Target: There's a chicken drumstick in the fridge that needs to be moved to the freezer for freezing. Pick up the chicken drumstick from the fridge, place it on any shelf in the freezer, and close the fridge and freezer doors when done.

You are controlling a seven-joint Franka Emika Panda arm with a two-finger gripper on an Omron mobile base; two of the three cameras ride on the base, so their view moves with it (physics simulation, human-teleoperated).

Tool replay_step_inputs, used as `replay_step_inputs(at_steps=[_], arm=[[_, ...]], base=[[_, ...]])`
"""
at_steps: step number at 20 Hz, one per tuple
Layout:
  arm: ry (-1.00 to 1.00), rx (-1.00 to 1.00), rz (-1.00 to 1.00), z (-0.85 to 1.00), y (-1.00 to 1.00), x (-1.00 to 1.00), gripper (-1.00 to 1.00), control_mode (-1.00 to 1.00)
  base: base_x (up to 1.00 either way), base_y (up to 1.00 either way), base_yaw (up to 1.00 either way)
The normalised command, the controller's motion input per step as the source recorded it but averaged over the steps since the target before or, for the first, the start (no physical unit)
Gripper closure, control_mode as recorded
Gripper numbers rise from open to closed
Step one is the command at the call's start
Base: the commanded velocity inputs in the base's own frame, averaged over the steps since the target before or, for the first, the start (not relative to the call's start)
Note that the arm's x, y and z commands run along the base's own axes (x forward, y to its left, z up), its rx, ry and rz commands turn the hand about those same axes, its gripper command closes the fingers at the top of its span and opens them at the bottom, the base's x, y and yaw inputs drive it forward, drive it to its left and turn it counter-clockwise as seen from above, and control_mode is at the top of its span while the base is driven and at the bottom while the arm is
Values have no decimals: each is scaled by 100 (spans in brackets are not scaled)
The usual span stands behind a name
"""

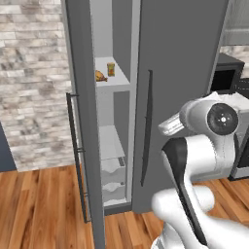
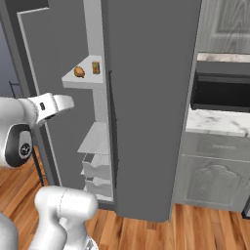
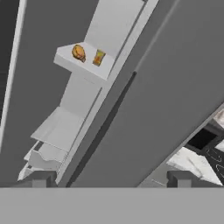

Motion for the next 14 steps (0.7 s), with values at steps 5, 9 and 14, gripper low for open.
replay_step_inputs(at_steps=[5,9,14], arm=[[22,-41,0,0,85,-36,-100,-100],[18,-42,0,-21,79,-19,-100,-100],[0,-28,0,-49,78,-21,-100,-100]], base=[[0,0,0],[0,0,0],[0,0,0]])
